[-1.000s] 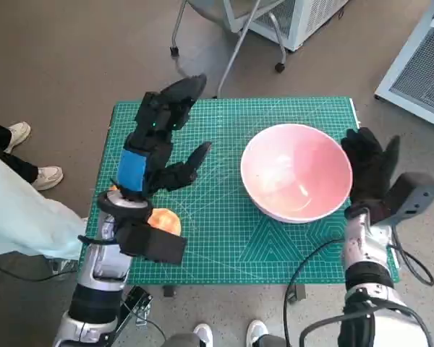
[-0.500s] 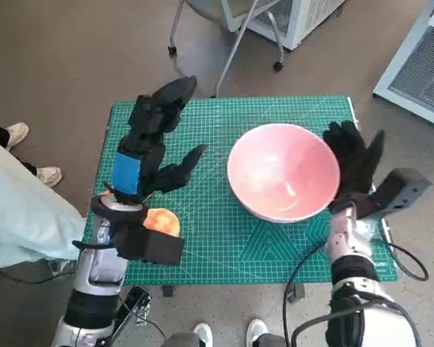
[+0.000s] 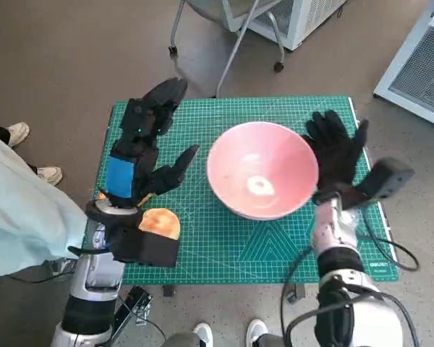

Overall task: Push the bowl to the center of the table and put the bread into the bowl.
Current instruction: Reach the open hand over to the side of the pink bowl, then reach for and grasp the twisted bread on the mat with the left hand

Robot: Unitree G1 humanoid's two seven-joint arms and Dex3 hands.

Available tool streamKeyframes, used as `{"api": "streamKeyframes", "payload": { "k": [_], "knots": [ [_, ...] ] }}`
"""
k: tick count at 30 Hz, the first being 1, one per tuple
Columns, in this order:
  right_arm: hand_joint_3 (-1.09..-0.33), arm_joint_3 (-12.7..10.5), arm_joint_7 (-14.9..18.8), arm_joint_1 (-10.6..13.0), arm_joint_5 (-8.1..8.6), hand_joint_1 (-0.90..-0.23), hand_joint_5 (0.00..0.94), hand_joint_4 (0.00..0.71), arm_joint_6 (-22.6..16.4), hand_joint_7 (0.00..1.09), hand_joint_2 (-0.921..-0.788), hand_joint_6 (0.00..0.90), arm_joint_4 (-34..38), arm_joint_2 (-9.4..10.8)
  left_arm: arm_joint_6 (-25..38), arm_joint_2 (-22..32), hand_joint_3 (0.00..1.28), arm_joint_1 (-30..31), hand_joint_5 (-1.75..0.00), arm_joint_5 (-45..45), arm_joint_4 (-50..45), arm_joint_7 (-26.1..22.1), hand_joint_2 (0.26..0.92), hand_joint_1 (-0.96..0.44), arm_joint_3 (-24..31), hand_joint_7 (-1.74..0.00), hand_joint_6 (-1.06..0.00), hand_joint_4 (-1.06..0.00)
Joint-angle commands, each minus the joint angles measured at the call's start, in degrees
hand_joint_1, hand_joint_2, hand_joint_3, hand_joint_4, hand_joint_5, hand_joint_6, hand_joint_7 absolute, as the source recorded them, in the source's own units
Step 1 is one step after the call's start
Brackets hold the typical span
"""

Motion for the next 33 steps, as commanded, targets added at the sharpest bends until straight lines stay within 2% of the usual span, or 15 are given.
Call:
{"api": "streamKeyframes", "payload": {
  "k": [1, 8, 14, 18, 20, 23, 26, 28, 31, 33],
  "knots": [
    [-0.909, 0.0, -1.3, 0.1, -0.15, -0.448, 0.010, 0.258, 1.7, 0.76, -0.921, 0.003, 1.2, 1.2, 0.5, 0.4, 0.35, 0.8, 0.00, -0.5, -1.3, -0.1, 0.903, -0.22, 0.6, -0.52, -0.21, -0.34],
    [-0.904, 0.5, -1.6, -0.5, -0.77, -0.441, 0.015, 0.276, 2.7, 0.80, -0.921, 0.006, 1.2, 0.9, 0.4, 0.8, 0.33, 1.6, 0.00, -0.9, -2.1, -0.3, 0.915, -0.22, 1.0, -0.51, -0.22, -0.34],
    [-0.849, 1.9, -1.9, -1.1, -2.00, -0.495, 0.013, 0.274, 1.1, 0.75, -0.921, 0.004, 0.4, -0.6, 0.1, 2.2, 0.32, 3.0, 0.00, -1.9, -3.3, -1.2, 0.920, -0.22, 2.4, -0.50, -0.22, -0.33],
    [-0.827, 3.5, -2.1, -1.3, -3.88, -0.511, 0.011, 0.272, -2.6, 0.76, -0.921, 0.020, -0.6, -2.2, 0.2, 4.8, 0.31, 4.3, 0.00, -2.7, -5.0, -3.1, 0.921, -0.24, 4.9, -0.49, -0.22, -0.32],
    [-0.814, 4.9, -2.2, -1.2, -5.40, -0.523, 0.015, 0.279, -5.3, 0.77, -0.921, 0.030, -1.5, -2.7, 0.6, 6.3, 0.31, 4.8, 0.00, -3.3, -6.2, -4.5, 0.921, -0.25, 6.4, -0.49, -0.22, -0.31],
    [-0.801, 7.9, -1.9, -0.5, -8.49, -0.535, 0.023, 0.296, -10.9, 0.78, -0.921, 0.037, -3.5, -3.7, 1.8, 9.2, 0.30, 5.7, 0.00, -4.9, -8.3, -7.7, 0.921, -0.26, 9.0, -0.48, -0.23, -0.30],
    [-0.803, 10.0, -0.2, 0.4, -10.51, -0.542, 0.031, 0.315, -16.4, 0.78, -0.921, 0.048, -5.6, -4.9, 3.4, 12.0, 0.27, 6.5, 0.00, -5.7, -10.3, -10.7, 0.921, -0.26, 11.2, -0.47, -0.24, -0.29],
    [-0.808, 10.7, 2.3, 0.8, -10.59, -0.549, 0.033, 0.320, -19.7, 0.79, -0.921, 0.051, -7.1, -5.6, 4.7, 14.1, 0.25, 6.8, 0.00, -6.2, -11.5, -13.1, 0.921, -0.25, 12.6, -0.46, -0.25, -0.28],
    [-0.802, 10.8, 8.0, 1.6, -7.90, -0.568, 0.035, 0.327, -23.2, 0.79, -0.921, 0.051, -10.2, -5.7, 6.8, 17.3, 0.19, 7.2, 0.00, -7.3, -12.9, -17.0, 0.921, -0.23, 14.8, -0.43, -0.26, -0.28],
    [-0.774, 10.9, 10.2, 2.0, -6.70, -0.582, 0.045, 0.350, -24.4, 0.79, -0.921, 0.068, -11.6, -5.5, 7.7, 18.6, 0.14, 7.3, 0.00, -7.8, -13.3, -18.5, 0.921, -0.21, 15.5, -0.39, -0.27, -0.28]
  ]
}}
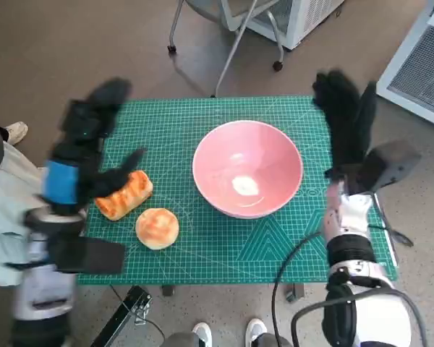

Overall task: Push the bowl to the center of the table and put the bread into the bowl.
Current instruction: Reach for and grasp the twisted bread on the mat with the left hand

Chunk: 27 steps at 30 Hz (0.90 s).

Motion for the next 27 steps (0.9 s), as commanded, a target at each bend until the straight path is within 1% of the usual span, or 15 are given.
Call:
{"api": "streamKeyframes", "payload": {
  "k": [1, 3, 4, 6, 7, 10, 12, 13, 14, 15, 17, 18, 20, 24, 27],
  "knots": [
    [-0.770, 0.7, 6.1, 3.1, 2.66, -0.584, 0.046, 0.353, -3.4, 0.79, -0.921, 0.071, -3.7, 0.5, 2.8, 4.0, 0.14, 0.8, 0.00, -2.0, -2.3, -4.8, 0.921, -0.21, 2.6, -0.38, -0.27, -0.28],
    [-0.740, 1.7, 7.4, 4.6, 3.28, -0.593, 0.052, 0.379, -4.9, 0.77, -0.921, 0.111, -7.7, 1.1, 4.4, 6.0, 0.10, 1.0, 0.00, -2.4, -2.7, -7.3, 0.918, -0.21, 3.3, -0.35, -0.29, -0.27],
    [-0.731, 2.5, 7.7, 5.6, 3.14, -0.594, 0.053, 0.384, -5.9, 0.76, -0.921, 0.121, -10.0, 1.3, 5.3, 7.1, 0.08, 1.2, 0.00, -2.4, -2.8, -8.8, 0.916, -0.20, 3.6, -0.33, -0.30, -0.27],
    [-0.724, 3.5, 7.9, 6.8, 2.89, -0.593, 0.052, 0.387, -6.6, 0.76, -0.921, 0.130, -12.4, 1.4, 6.1, 8.1, 0.05, 1.3, 0.00, -2.4, -2.9, -10.2, 0.915, -0.20, 3.8, -0.29, -0.32, -0.27],
    [-0.712, 4.1, 7.8, 7.5, 2.54, -0.595, 0.054, 0.393, -7.0, 0.76, -0.921, 0.138, -14.1, 1.4, 6.8, 9.0, 0.04, 1.4, 0.00, -2.3, -3.0, -11.2, 0.901, -0.19, 3.9, -0.28, -0.34, -0.28],
    [-0.718, 6.0, 7.9, 10.0, 1.98, -0.585, 0.047, 0.390, -7.2, 0.75, -0.921, 0.133, -19.5, 1.5, 10.2, 12.2, 0.02, 2.0, 0.00, -1.1, -3.4, -15.8, 0.880, -0.19, 3.8, -0.20, -0.36, -0.25],
    [-0.721, 7.1, 7.6, 11.2, 1.50, -0.584, 0.045, 0.389, -6.9, 0.74, -0.921, 0.123, -22.2, 1.4, 13.1, 14.2, 0.01, 2.4, 0.00, -0.2, -4.2, -19.1, 0.846, -0.15, 3.5, -0.17, -0.35, -0.23],
    [-0.723, 7.6, 7.4, 11.7, 1.23, -0.585, 0.041, 0.384, -6.8, 0.76, -0.921, 0.102, -23.2, 1.4, 14.6, 15.0, 0.01, 2.6, 0.00, 0.2, -4.6, -20.6, 0.818, -0.10, 3.4, -0.15, -0.34, -0.20],
    [-0.726, 8.1, 7.1, 12.3, 0.70, -0.586, 0.038, 0.381, -6.7, 0.78, -0.921, 0.088, -24.4, 1.3, 17.4, 16.5, 0.01, 2.6, 0.00, 1.0, -5.6, -23.4, 0.800, -0.07, 2.9, -0.14, -0.33, -0.18],
    [-0.729, 8.5, 6.8, 12.7, 0.32, -0.588, 0.034, 0.375, -6.6, 0.79, -0.921, 0.074, -25.3, 1.2, 19.5, 17.5, 0.01, 2.6, 0.00, 1.5, -6.3, -25.5, 0.790, -0.05, 2.5, -0.13, -0.32, -0.16],
    [-0.740, 9.3, 6.3, 13.6, -0.47, -0.595, 0.023, 0.358, -6.2, 0.84, -0.921, 0.034, -27.1, 0.9, 26.1, 20.2, 0.00, 1.8, 0.00, 3.1, -8.4, -31.5, 0.764, 0.02, 0.8, -0.09, -0.28, -0.10],
    [-0.743, 9.7, 6.1, 14.0, -0.70, -0.597, 0.021, 0.354, -5.8, 0.85, -0.921, 0.027, -28.0, 0.9, 29.7, 21.6, 0.00, 1.0, 0.00, 4.0, -9.4, -34.8, 0.760, 0.03, -0.4, -0.09, -0.28, -0.09],
    [-0.747, 10.3, 5.9, 14.6, -0.96, -0.605, 0.013, 0.340, -5.1, 0.88, -0.921, 0.010, -29.5, 0.9, 35.0, 23.4, 0.00, -0.6, 0.00, 5.3, -10.8, -39.4, 0.751, 0.08, -2.6, -0.06, -0.25, -0.05],
    [-0.744, 11.2, 5.4, 15.4, -1.55, -0.610, 0.007, 0.329, -4.2, 0.90, -0.921, 0.002, -31.3, 0.7, 41.7, 25.4, 0.00, -3.5, 0.00, 7.8, -12.4, -45.1, 0.750, 0.10, -6.8, -0.04, -0.23, -0.02],
    [-0.744, 11.7, 4.9, 15.7, -1.71, -0.612, 0.005, 0.324, -3.9, 0.91, -0.921, 0.000, -31.9, 0.6, 43.6, 26.1, 0.00, -4.9, 0.00, 9.4, -12.2, -47.1, 0.749, 0.05, -9.6, -0.03, -0.23, -0.02]
  ]
}}
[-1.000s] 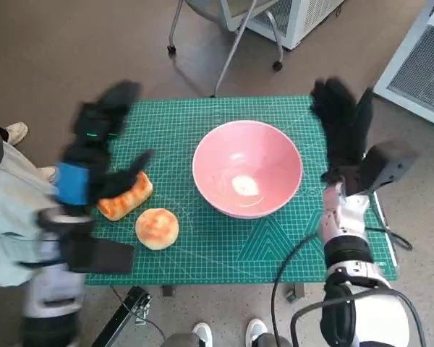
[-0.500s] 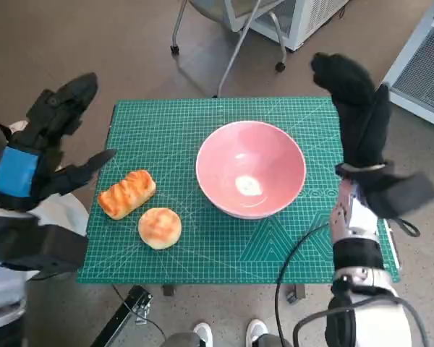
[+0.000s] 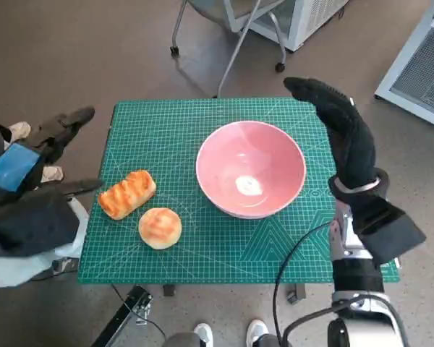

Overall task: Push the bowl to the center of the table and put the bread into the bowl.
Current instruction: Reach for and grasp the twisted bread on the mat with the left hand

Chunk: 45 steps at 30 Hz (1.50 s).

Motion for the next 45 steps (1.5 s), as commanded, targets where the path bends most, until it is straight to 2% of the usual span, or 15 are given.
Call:
{"api": "streamKeyframes", "payload": {
  "k": [1, 10, 26, 34, 45],
  "knots": [
    [-0.744, 1.2, -1.0, 2.2, -1.24, -0.612, 0.004, 0.324, 1.3, 0.91, -0.921, 0.000, -1.2, -0.2, 3.9, 2.2, 0.00, -3.4, 0.00, 2.7, -1.3, -4.0, 0.748, 0.04, -4.8, -0.03, -0.23, -0.02],
    [-0.749, 1.9, -2.5, 2.3, -2.50, -0.609, 0.005, 0.326, 0.6, 0.90, -0.921, -0.001, -1.1, -0.8, 4.9, 2.7, 0.00, -7.1, -0.01, 7.0, 2.8, -6.5, 0.742, -0.11, -12.2, -0.02, -0.25, -0.06],
    [-0.755, 2.4, -3.1, 2.3, -1.55, -0.603, 0.006, 0.327, 1.1, 0.90, -0.921, -0.001, -1.1, -1.0, 3.6, -0.4, 0.00, -14.3, -0.01, 13.4, 13.9, -10.8, 0.750, -0.20, -23.4, -0.01, -0.26, -0.10],
    [-0.756, 2.4, -3.3, 2.4, -1.32, -0.600, 0.006, 0.326, 1.3, 0.90, -0.921, -0.001, -1.2, -0.9, 1.6, -3.3, 0.01, -16.2, 0.00, 15.6, 19.7, -11.3, 0.761, -0.24, -27.4, -0.01, -0.26, -0.09],
    [-0.755, 2.4, -3.6, 2.8, -1.09, -0.600, 0.007, 0.327, 1.4, 0.90, -0.921, -0.001, -1.5, -0.7, -2.6, -8.5, 0.02, -18.9, -0.01, 17.0, 32.2, -9.7, 0.785, -0.30, -32.0, 0.00, -0.25, -0.10]
  ]
}}
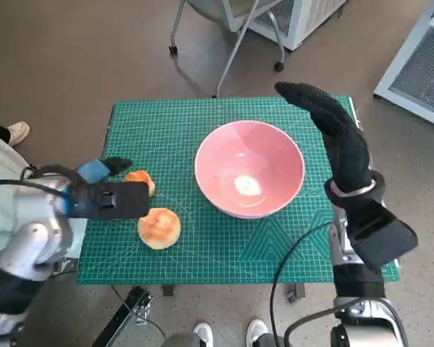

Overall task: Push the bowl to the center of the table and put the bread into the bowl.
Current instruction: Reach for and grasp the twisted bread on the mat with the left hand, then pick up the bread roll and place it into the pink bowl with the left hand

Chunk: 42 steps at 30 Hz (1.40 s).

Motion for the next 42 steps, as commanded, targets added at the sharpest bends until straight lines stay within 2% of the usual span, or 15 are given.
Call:
{"api": "streamKeyframes", "payload": {
  "k": [1, 11, 15, 17, 18, 20, 21, 22, 23, 24, 25, 26, 29, 35, 42],
  "knots": [
    [-0.755, 0.0, -0.6, 1.6, 0.42, -0.600, 0.007, 0.327, 0.8, 0.90, -0.921, -0.001, 0.1, 0.1, -1.7, -2.1, 0.02, -1.7, -0.01, 0.4, 4.8, 0.9, 0.788, -0.30, -1.4, 0.00, -0.25, -0.11],
    [-0.754, 0.0, -0.6, 2.1, 0.85, -0.603, 0.007, 0.327, 1.5, 0.90, -0.921, -0.001, -0.5, 0.2, -6.4, -7.1, 0.02, -1.5, -0.04, -2.4, 14.8, 7.5, 0.811, -0.31, -1.5, -0.04, -0.32, -0.19],
    [-0.753, 0.0, -0.5, 2.3, 1.01, -0.604, 0.007, 0.327, 1.7, 0.89, -0.921, -0.001, -0.9, 0.0, -9.1, -7.9, 0.02, -0.2, -0.07, -3.6, 16.3, 12.2, 0.829, -0.24, -0.8, -0.07, -0.39, -0.28],
    [-0.753, 0.0, -0.5, 2.3, 1.10, -0.601, 0.007, 0.327, 1.8, 0.90, -0.921, -0.001, -1.1, 0.0, -11.0, -7.9, 0.03, 0.4, -0.12, -4.0, 16.9, 14.9, 0.840, -0.20, -0.4, -0.10, -0.44, -0.38],
    [-0.753, 0.0, -0.5, 2.3, 1.14, -0.598, 0.007, 0.327, 1.9, 0.90, -0.921, -0.001, -1.2, 0.0, -11.8, -7.9, 0.03, 0.7, -0.34, -4.2, 17.2, 16.1, 0.849, -0.15, -0.2, -0.22, -0.48, -0.44],
    [-0.754, 0.1, -0.5, 2.4, 1.20, -0.593, 0.007, 0.326, 2.1, 0.90, -0.921, -0.001, -1.4, -0.1, -14.1, -7.7, 0.04, 1.1, -0.69, -4.3, 18.0, 19.2, 0.870, -0.10, 0.0, -0.53, -0.48, -0.49],
    [-0.755, 0.1, -0.5, 2.4, 1.26, -0.590, 0.007, 0.326, 2.2, 0.90, -0.921, -0.001, -1.5, -0.1, -15.1, -7.5, 0.08, 1.3, -0.92, -4.0, 18.3, 20.8, 0.888, -0.06, 0.1, -0.75, -0.49, -0.55],
    [-0.755, 0.1, -0.4, 2.5, 1.29, -0.589, 0.007, 0.326, 2.3, 0.90, -0.921, -0.001, -1.6, -0.1, -15.9, -7.4, 0.18, 1.4, -1.04, -3.9, 18.5, 22.0, 0.847, -0.05, 0.1, -0.84, -0.50, -0.56],
    [-0.755, 0.1, -0.4, 2.5, 1.32, -0.588, 0.007, 0.326, 2.4, 0.90, -0.921, -0.001, -1.8, -0.1, -16.5, -7.2, 0.38, 1.5, -1.21, -3.6, 18.6, 23.4, 0.756, -0.03, 0.2, -0.98, -0.52, -0.58],
    [-0.756, 0.2, -0.4, 2.6, 1.33, -0.587, 0.007, 0.326, 2.4, 0.90, -0.921, -0.001, -1.9, -0.1, -17.0, -7.1, 0.49, 1.5, -1.30, -3.4, 18.7, 24.3, 0.704, -0.02, 0.3, -1.05, -0.52, -0.58],
    [-0.756, 0.2, -0.4, 2.7, 1.35, -0.585, 0.007, 0.326, 2.5, 0.91, -0.921, -0.001, -2.0, -0.1, -17.4, -6.9, 0.68, 1.5, -1.44, -3.1, 18.8, 25.5, 0.618, -0.01, 0.3, -1.17, -0.52, -0.57],
    [-0.756, 0.2, -0.4, 2.7, 1.36, -0.584, 0.007, 0.325, 2.6, 0.91, -0.921, -0.001, -2.1, -0.1, -17.8, -6.8, 0.79, 1.5, -1.55, -3.0, 19.0, 26.3, 0.576, -0.01, 0.4, -1.26, -0.51, -0.54],
    [-0.757, 0.2, -0.5, 2.8, 1.24, -0.581, 0.007, 0.325, 2.5, 0.91, -0.921, -0.001, -2.3, -0.1, -18.9, -6.3, 0.88, 1.1, -1.68, -2.4, 19.8, 28.7, 0.553, 0.00, 0.6, -1.35, -0.51, -0.46],
    [-0.756, 0.1, -0.6, 3.0, 1.00, -0.578, 0.008, 0.326, 2.3, 0.91, -0.921, -0.001, -2.3, -0.2, -19.9, -4.8, 0.82, 0.3, -1.72, -2.9, 17.9, 29.6, 0.596, 0.00, 2.3, -1.28, -0.54, -0.44],
    [-0.755, 0.0, -0.6, 2.9, 1.16, -0.582, 0.008, 0.327, 2.1, 0.91, -0.921, -0.001, -1.8, -0.2, -17.0, -4.4, 0.55, -1.2, -1.49, -3.9, 11.5, 28.8, 0.683, 0.00, 6.7, -1.10, -0.64, -0.58]
  ]
}}
